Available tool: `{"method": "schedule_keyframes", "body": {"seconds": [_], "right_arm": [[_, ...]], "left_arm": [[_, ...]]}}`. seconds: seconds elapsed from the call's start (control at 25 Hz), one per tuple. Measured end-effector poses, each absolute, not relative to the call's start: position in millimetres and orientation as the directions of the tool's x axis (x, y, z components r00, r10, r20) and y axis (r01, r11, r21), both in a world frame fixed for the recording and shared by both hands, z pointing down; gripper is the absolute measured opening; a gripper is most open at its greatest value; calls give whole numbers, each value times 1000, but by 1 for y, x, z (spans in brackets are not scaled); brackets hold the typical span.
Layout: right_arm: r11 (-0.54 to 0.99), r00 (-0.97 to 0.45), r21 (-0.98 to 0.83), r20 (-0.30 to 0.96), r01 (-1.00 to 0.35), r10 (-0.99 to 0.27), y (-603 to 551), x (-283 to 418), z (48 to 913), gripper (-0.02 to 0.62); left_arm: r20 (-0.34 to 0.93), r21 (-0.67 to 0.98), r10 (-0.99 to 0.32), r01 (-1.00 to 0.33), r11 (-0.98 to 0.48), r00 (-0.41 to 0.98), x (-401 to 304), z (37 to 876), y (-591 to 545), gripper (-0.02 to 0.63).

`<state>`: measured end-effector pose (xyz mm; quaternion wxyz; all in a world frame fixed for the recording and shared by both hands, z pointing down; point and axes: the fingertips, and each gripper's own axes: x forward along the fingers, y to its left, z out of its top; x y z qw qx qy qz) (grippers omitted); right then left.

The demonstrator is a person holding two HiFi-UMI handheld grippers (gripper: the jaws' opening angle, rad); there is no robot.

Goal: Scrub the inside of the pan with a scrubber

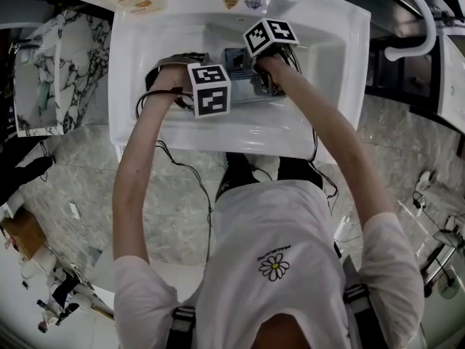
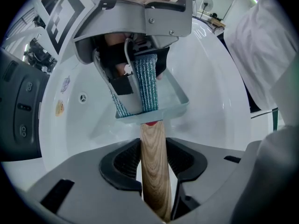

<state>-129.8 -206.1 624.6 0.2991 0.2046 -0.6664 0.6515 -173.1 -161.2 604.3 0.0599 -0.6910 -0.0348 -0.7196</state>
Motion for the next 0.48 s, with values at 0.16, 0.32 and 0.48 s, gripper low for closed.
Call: {"method": "schedule_keyframes", "body": {"seconds": [0.16,0.32,0.48], "right_arm": [[51,-740,-748,663,-662,109,-204,-127,623,56],[62,-732,-739,673,-671,104,-205,-114,620,55],[97,-692,-700,714,-707,105,-206,-83,624,56]], "left_arm": [[999,-23,-28,128,-992,-34,-176,607,-160,170],[999,-21,-24,123,-992,-29,-179,606,-159,170],[999,-25,-30,119,-993,-36,-180,605,-159,170]]}}
